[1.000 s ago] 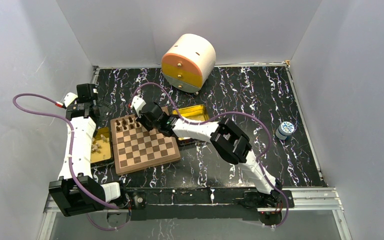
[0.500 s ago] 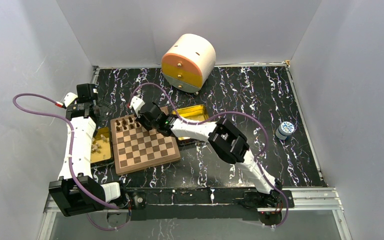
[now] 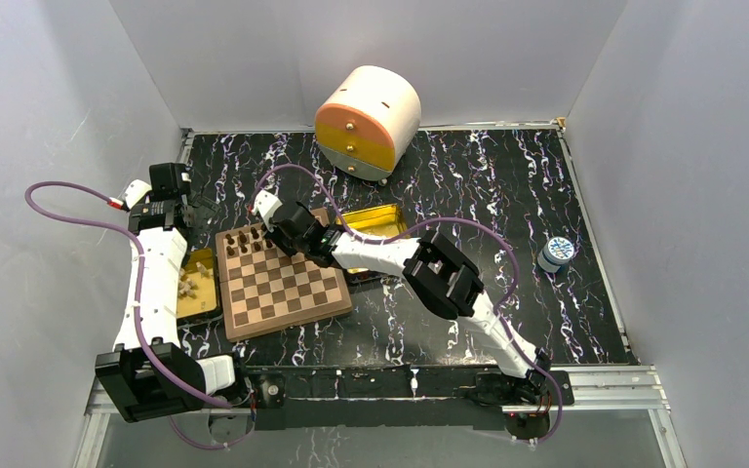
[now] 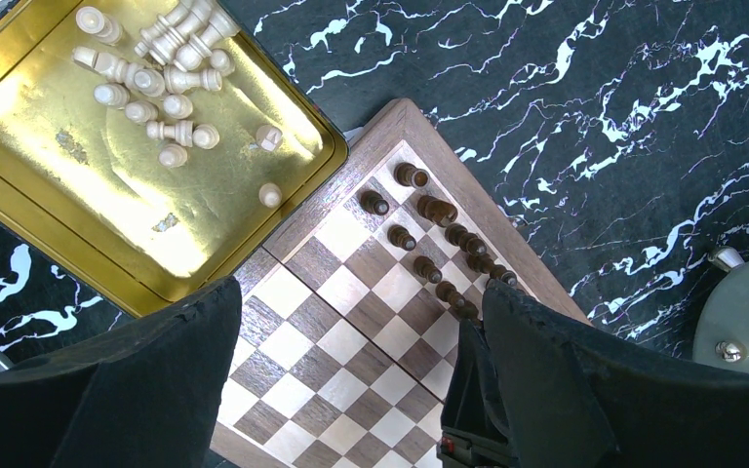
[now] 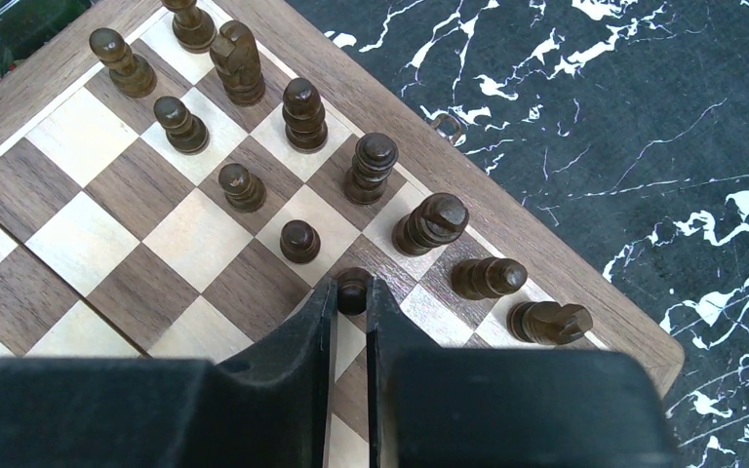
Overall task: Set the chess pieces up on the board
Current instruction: Place the chess piece on the chessboard.
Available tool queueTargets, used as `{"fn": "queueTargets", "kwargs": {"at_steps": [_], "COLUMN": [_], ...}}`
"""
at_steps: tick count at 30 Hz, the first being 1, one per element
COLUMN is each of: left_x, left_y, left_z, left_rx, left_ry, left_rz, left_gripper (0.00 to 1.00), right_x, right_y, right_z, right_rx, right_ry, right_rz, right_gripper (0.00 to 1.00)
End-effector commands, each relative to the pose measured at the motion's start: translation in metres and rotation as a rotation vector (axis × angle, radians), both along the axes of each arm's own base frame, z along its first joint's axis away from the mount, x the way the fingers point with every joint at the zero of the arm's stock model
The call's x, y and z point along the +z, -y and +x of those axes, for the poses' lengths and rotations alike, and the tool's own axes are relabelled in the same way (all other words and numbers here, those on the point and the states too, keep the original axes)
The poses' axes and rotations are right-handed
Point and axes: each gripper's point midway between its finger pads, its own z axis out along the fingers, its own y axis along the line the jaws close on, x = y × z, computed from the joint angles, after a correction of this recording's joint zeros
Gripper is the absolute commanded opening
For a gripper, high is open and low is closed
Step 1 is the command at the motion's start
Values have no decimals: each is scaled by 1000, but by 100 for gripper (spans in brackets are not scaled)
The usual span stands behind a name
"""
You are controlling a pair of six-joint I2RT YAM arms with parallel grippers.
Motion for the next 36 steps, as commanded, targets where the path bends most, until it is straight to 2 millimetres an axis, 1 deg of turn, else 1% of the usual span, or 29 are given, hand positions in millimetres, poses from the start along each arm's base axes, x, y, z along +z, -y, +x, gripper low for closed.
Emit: {"fn": "queueTargets", "kwargs": {"at_steps": [1,7,22,28,36], "left_x": [11,11,12,11,11], "left_y": [-6,-6,-6,-6,-6], "left_z": [-1,-1,0,1,1], "left_rx": [19,18,12,11,8], "left_ry": [26,28,32,31,29], "left_rz": [30,31,28,29,30], "left_gripper": [90,90,90,90,90], "right_x": [22,19,23,24,30], "right_y": [-9,-9,-9,-10,-11], "right_z": [7,7,10,10,9], "right_rx": [-13,-12,-24,-25,-21], "right_ry": [38,37,42,39,42], "right_rz": [43,35,35,40,50], "right_gripper": [22,23,26,32,32]}}
